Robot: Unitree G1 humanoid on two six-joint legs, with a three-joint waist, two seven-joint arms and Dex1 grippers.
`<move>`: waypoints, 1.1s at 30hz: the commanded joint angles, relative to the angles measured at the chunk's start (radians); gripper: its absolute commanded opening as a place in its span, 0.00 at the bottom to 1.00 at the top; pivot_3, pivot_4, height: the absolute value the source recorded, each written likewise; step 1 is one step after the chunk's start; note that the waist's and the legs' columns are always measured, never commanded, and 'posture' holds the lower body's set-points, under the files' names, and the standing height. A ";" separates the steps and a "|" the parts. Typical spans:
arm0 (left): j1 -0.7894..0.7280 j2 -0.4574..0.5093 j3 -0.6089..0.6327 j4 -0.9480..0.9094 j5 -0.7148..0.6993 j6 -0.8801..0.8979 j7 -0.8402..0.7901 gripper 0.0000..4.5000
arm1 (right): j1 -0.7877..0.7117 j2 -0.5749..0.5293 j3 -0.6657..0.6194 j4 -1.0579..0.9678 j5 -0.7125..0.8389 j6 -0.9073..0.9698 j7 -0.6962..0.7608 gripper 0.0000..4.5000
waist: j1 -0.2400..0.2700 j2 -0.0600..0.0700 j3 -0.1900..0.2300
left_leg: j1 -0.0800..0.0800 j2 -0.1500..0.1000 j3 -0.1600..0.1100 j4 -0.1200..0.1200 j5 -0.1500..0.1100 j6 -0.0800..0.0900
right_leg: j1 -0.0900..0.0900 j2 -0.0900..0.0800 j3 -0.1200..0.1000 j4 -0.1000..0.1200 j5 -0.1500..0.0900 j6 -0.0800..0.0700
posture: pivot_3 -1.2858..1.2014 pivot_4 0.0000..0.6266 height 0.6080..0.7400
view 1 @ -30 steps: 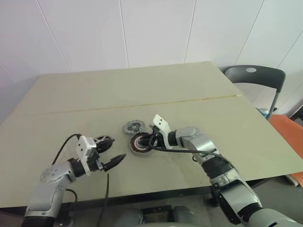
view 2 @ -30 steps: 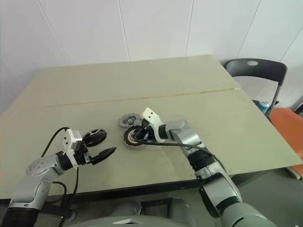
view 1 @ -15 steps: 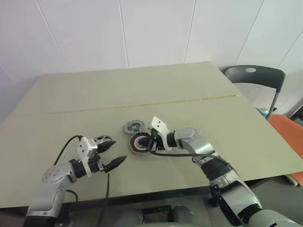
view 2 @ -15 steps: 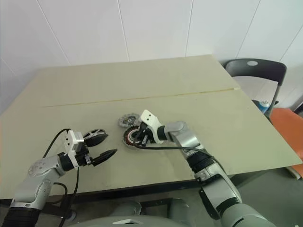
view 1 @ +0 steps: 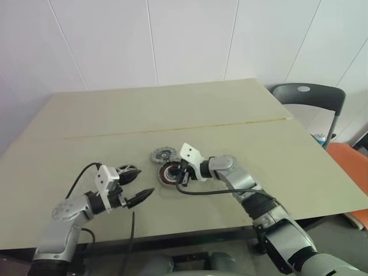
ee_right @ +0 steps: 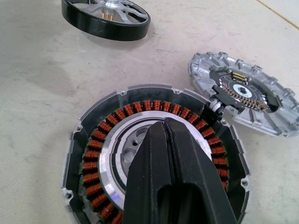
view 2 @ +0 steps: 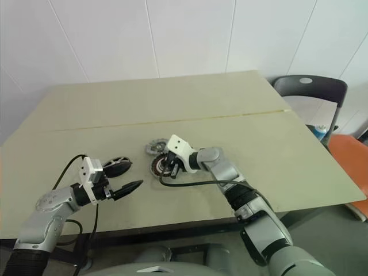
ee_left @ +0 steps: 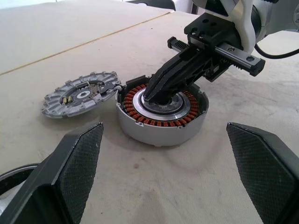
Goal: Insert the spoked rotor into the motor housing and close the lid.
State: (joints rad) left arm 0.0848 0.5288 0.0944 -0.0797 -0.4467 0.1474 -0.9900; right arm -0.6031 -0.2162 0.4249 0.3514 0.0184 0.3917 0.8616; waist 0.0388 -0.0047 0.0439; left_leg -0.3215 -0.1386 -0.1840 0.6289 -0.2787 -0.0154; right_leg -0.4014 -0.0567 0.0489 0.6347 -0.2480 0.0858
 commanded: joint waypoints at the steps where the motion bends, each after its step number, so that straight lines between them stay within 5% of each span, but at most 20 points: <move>1: -0.016 0.006 0.005 -0.013 -0.003 -0.010 -0.002 1.00 | 0.006 -0.036 0.028 0.076 -0.062 0.038 -0.010 0.00 | 0.000 0.000 0.000 | 0.000 0.000 0.000 0.000 0.000 0.000 | 0.000 0.000 0.000 0.000 0.000 0.000 | 0.52 0.00 1.00; 15: -0.016 0.015 0.009 -0.019 -0.002 -0.007 0.000 1.00 | 0.037 -0.159 0.150 0.026 -0.096 0.143 0.170 0.00 | 0.015 0.006 -0.009 | 0.000 -0.002 0.001 -0.002 -0.002 0.004 | 0.004 -0.005 -0.002 -0.007 -0.001 0.002 | 0.52 0.00 1.00; 33: -0.028 0.021 0.010 0.027 0.006 -0.042 -0.020 1.00 | 0.005 -0.140 0.044 0.099 -0.066 0.102 0.128 0.00 | 0.023 0.009 -0.010 | 0.000 0.011 0.012 -0.002 -0.006 0.006 | 0.007 -0.005 -0.009 -0.015 -0.002 0.003 | 0.52 0.00 1.00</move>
State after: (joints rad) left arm 0.0746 0.5384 0.0930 -0.0447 -0.4431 0.1248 -1.0017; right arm -0.6351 -0.3107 0.4575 0.3252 0.0039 0.4496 1.0116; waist 0.0621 0.0040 0.0339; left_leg -0.3213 -0.1234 -0.1671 0.6279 -0.2846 -0.0097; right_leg -0.3940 -0.0618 0.0390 0.6188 -0.2501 0.0893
